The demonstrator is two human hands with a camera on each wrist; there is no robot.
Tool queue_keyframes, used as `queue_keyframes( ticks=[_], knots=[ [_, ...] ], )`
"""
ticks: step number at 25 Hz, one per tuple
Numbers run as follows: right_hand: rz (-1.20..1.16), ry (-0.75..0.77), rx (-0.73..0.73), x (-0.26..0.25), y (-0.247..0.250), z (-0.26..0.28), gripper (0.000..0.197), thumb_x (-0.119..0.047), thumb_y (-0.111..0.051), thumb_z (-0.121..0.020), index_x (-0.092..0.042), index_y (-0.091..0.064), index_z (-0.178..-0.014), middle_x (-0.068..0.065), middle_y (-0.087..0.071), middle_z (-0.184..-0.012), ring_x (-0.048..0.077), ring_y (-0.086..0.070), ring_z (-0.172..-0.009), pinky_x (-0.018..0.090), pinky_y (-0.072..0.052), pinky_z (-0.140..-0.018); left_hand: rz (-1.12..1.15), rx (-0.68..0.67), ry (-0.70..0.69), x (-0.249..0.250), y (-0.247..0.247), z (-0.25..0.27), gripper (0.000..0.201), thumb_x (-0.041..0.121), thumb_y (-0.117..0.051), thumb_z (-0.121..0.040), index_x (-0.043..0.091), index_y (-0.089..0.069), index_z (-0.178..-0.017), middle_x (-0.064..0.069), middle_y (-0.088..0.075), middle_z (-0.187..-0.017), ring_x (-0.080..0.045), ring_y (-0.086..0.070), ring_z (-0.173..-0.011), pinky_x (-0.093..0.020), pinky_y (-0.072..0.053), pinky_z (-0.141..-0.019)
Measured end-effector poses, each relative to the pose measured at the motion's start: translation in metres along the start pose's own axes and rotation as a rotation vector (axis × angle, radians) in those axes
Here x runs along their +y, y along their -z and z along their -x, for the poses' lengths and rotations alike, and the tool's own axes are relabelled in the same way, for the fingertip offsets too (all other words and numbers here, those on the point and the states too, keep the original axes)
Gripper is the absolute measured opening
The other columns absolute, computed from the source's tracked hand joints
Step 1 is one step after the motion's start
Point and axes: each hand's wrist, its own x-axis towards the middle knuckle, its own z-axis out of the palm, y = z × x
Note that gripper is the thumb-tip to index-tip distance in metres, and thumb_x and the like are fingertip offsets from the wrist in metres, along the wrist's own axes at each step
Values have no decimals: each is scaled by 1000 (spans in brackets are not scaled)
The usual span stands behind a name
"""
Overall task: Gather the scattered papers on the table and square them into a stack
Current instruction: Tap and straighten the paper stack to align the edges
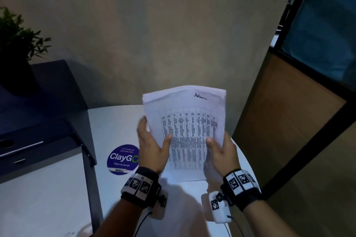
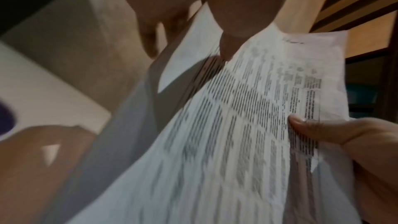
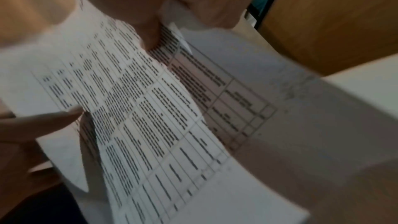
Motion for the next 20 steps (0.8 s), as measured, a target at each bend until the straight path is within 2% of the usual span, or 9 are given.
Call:
queue_keyframes(
  ticks=[2, 5, 7, 9, 12, 15, 17, 19, 20],
  knots=[
    [206, 155, -55, -23, 13, -14, 21, -12, -61, -94, -25, -59, -109, -5, -71, -86, 9, -67, -76, 21, -54, -66, -209, 169, -250, 22, 9, -16, 97, 36, -79, -79, 24, -12, -148, -20, -17, -159, -36, -23, -147, -49, -28, -115],
    [581, 426, -203, -57, 32, -31, 30, -2, -64, -86, -19, -63, -111, -4, -65, -76, 11, -53, -61, 19, -37, -51, -544, 252, -450, 57, 34, -42, 88, 48, -66, -80, 15, -26, -151, -23, -12, -161, -40, -9, -149, -59, -26, -112],
    [729, 502, -283, -74, 48, -40, 32, -6, -65, -86, -25, -62, -111, -6, -68, -80, 15, -56, -63, 23, -33, -56, -528, 14, -408, 61, 49, -56, 74, 47, -72, -79, 23, -42, -142, -13, -29, -158, -35, -21, -148, -59, -32, -109],
    [747, 497, -390, -82, 61, -46, 25, -13, -64, -90, -29, -60, -109, -13, -61, -76, 8, -50, -59, 26, -34, -57, -394, -253, -301, 55, 55, -55, 44, 48, -65, -86, 32, -54, -126, 3, -60, -132, -22, -56, -122, -48, -53, -92],
    [745, 492, -398, -80, 64, -46, 17, -24, -67, -91, -30, -62, -106, -16, -60, -76, 7, -54, -62, 29, -39, -56, -174, -291, -244, 47, 47, -39, 25, 41, -59, -93, 28, -66, -114, 10, -73, -100, -3, -66, -87, -30, -56, -70],
    [652, 369, -90, -54, 73, -47, 35, -37, -76, -83, -27, -64, -114, -6, -70, -103, 16, -64, -94, 36, -52, -78, 9, -226, -121, 31, 38, -25, 21, 31, -69, -90, 21, -70, -109, 9, -75, -96, -2, -67, -87, -25, -52, -73],
    [544, 156, 114, -28, 83, -41, 69, -40, -81, -76, -23, -51, -135, 2, -58, -134, 20, -52, -121, 42, -45, -100, 104, -208, -11, 21, 38, -21, 20, 31, -70, -90, 25, -70, -109, 12, -76, -98, -3, -69, -91, -21, -54, -77],
    [120, -196, 135, -13, 86, -31, 92, -34, -84, -74, -28, -30, -148, 4, -49, -145, 22, -49, -127, 46, -42, -105, 198, -217, 50, 18, 43, -19, 17, 21, -68, -92, 28, -69, -108, 19, -76, -96, -3, -71, -90, -12, -52, -72],
    [-140, -334, 82, -6, 85, -25, 91, -28, -84, -75, -32, -27, -147, 6, -53, -142, 25, -55, -124, 50, -45, -103, 240, -223, 75, 18, 46, -18, 19, 20, -67, -93, 26, -69, -110, 17, -76, -99, -5, -71, -93, -14, -53, -74]
  ],
)
